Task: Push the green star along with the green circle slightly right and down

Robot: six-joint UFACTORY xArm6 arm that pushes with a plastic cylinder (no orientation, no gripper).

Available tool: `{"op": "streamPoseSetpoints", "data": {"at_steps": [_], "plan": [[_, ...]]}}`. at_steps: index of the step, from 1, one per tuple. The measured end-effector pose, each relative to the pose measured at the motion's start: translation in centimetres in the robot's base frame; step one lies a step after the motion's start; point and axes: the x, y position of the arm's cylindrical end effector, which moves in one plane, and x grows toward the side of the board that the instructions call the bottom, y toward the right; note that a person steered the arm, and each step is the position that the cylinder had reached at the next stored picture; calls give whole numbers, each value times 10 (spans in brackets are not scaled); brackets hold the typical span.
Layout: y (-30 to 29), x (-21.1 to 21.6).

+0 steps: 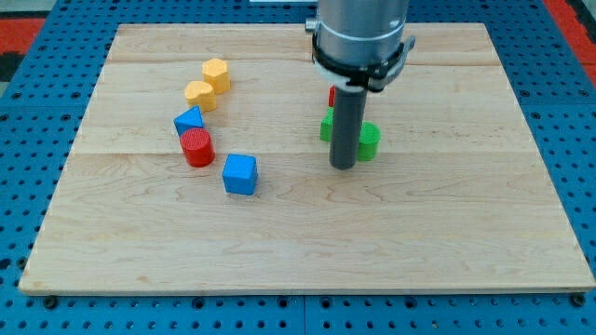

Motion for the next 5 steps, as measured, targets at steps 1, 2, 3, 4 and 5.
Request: {"op": "streamPoseSetpoints", "data": {"at_steps": [1,2,3,4,5], "plan": [[-76,0],[-86,-53],[-58,-81],[-17,-87],[48,-46]]}}
